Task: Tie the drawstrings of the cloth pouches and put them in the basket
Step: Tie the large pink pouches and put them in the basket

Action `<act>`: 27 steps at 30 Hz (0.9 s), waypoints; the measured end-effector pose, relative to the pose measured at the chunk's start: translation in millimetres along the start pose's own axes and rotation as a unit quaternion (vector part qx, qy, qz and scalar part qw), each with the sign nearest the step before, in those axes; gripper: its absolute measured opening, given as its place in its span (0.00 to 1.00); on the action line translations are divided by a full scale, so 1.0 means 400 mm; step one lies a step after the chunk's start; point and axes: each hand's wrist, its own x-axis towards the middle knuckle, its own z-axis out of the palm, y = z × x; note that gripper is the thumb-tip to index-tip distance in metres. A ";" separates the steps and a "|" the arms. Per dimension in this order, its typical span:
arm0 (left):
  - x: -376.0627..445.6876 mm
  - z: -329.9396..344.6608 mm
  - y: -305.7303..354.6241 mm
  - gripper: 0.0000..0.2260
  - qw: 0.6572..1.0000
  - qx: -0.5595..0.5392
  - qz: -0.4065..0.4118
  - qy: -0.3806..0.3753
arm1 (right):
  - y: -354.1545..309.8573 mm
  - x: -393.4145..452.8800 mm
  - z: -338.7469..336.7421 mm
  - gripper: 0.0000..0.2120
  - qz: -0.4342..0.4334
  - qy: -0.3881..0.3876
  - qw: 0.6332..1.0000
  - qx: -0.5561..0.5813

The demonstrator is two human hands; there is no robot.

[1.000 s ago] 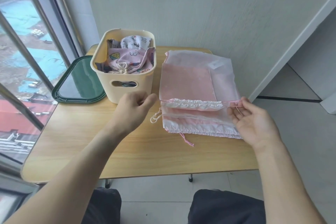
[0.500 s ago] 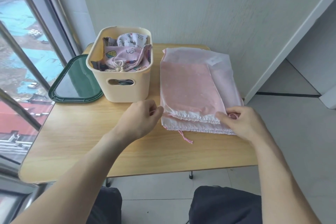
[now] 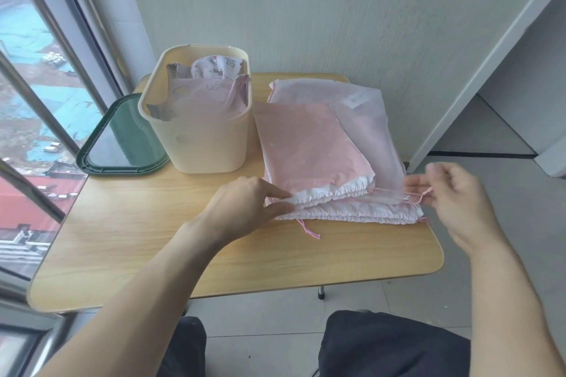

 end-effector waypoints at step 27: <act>-0.013 -0.056 -0.060 0.08 0.995 -0.019 -0.041 0.086 | 0.010 -0.029 0.055 0.08 -0.079 -0.131 0.966 -0.210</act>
